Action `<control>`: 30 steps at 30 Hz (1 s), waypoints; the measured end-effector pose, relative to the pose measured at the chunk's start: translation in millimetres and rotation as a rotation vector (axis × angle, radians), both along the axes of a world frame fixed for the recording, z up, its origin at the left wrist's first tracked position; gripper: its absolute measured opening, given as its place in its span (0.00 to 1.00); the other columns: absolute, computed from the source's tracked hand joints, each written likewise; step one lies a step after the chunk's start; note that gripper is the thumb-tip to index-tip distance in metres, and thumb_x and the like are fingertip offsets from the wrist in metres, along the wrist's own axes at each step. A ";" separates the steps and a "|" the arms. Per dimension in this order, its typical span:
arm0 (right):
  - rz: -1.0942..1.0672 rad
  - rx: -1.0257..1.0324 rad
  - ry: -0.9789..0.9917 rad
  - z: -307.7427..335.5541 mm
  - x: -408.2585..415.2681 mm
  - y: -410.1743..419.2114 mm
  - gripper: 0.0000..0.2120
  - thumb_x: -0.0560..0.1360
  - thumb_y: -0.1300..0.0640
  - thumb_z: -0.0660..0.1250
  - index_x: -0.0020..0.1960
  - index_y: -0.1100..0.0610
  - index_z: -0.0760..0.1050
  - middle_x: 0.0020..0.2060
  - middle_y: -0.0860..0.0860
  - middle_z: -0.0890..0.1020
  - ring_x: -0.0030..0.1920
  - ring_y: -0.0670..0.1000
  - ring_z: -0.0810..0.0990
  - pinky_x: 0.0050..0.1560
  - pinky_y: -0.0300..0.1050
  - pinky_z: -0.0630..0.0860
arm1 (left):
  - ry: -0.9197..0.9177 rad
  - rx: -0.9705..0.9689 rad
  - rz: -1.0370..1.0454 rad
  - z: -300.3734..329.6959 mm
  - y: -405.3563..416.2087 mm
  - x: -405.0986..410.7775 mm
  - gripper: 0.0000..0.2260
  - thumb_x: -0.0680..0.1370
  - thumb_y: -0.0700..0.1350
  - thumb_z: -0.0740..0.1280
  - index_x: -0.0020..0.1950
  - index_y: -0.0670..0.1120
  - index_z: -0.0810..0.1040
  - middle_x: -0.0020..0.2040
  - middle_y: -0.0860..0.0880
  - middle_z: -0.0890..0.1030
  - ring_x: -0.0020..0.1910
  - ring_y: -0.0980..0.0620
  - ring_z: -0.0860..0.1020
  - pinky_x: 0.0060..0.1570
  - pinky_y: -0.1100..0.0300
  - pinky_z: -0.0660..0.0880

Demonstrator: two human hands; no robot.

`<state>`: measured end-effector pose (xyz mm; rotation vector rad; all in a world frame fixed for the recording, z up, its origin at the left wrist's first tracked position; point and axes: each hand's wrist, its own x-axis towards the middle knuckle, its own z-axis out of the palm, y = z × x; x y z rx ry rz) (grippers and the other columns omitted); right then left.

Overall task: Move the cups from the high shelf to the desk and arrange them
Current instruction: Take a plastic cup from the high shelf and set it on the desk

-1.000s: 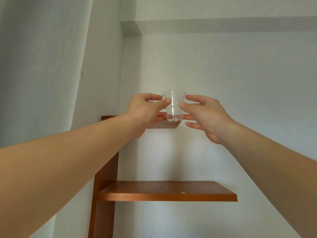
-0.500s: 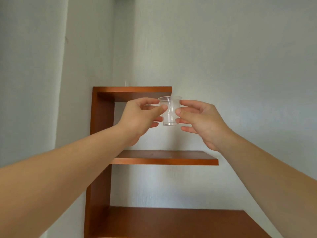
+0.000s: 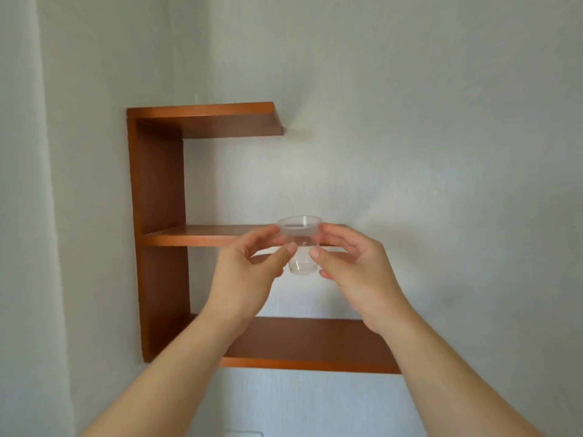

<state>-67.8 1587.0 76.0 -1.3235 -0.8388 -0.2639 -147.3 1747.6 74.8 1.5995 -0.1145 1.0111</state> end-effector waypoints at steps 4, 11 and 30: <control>0.009 -0.020 0.039 -40.2 3.3 -18.4 0.19 0.75 0.57 0.76 0.61 0.40 0.82 0.55 0.39 0.86 0.55 0.41 0.85 0.60 0.57 0.82 | 0.026 0.004 0.025 -38.2 -22.6 0.3 0.16 0.75 0.46 0.79 0.60 0.57 0.83 0.53 0.57 0.87 0.49 0.57 0.87 0.47 0.64 0.82; 0.064 0.000 0.085 -90.1 4.1 -47.6 0.18 0.76 0.57 0.75 0.60 0.38 0.81 0.56 0.39 0.86 0.55 0.42 0.86 0.57 0.49 0.82 | 0.064 0.013 0.060 -85.3 -58.4 -1.3 0.18 0.76 0.44 0.78 0.66 0.52 0.83 0.56 0.58 0.87 0.52 0.55 0.87 0.49 0.63 0.83; 0.097 -0.117 0.170 -184.9 -0.2 -73.7 0.17 0.79 0.50 0.72 0.67 0.42 0.80 0.60 0.39 0.85 0.61 0.44 0.83 0.61 0.55 0.81 | 0.156 0.077 0.191 -182.1 -92.4 -9.8 0.19 0.77 0.47 0.77 0.67 0.54 0.82 0.57 0.62 0.86 0.55 0.58 0.85 0.51 0.64 0.82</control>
